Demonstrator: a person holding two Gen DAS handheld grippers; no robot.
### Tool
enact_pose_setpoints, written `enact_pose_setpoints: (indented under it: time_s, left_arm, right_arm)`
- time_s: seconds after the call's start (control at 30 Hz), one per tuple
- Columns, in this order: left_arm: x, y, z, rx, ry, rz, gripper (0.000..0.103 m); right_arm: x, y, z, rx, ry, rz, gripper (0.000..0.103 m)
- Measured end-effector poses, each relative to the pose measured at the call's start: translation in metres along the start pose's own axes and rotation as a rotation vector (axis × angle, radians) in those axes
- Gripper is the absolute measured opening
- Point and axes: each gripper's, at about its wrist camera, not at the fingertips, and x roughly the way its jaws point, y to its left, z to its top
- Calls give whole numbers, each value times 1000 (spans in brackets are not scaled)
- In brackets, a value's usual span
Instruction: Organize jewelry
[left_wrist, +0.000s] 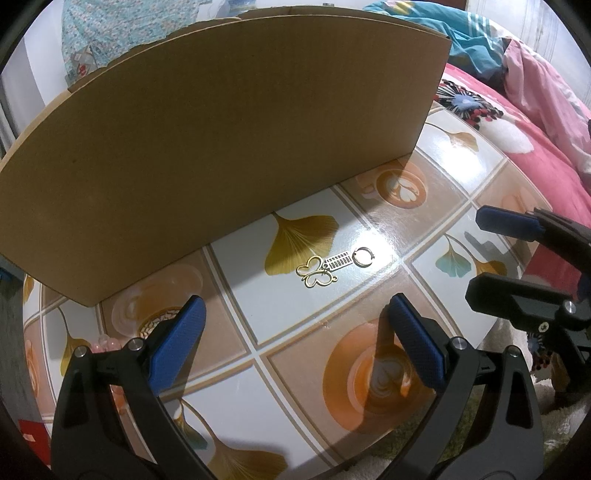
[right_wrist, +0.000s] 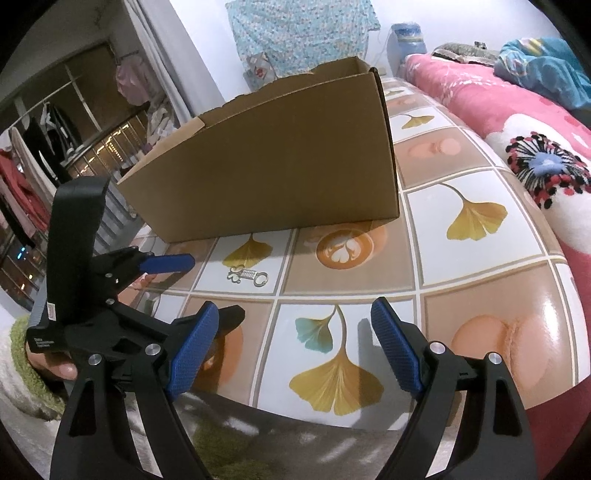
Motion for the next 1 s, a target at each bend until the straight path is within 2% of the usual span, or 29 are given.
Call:
enact_pose_setpoints:
  time_s: [0.57, 1.0]
  left_arm:
    - [-1, 1, -2, -1, -3, -2, 96]
    - [-5, 0, -11, -9, -57, 9, 96]
  right_arm:
    - [-2, 5, -1, 8, 1, -43, 82]
    - [-3, 10, 2, -15, -4, -50, 82]
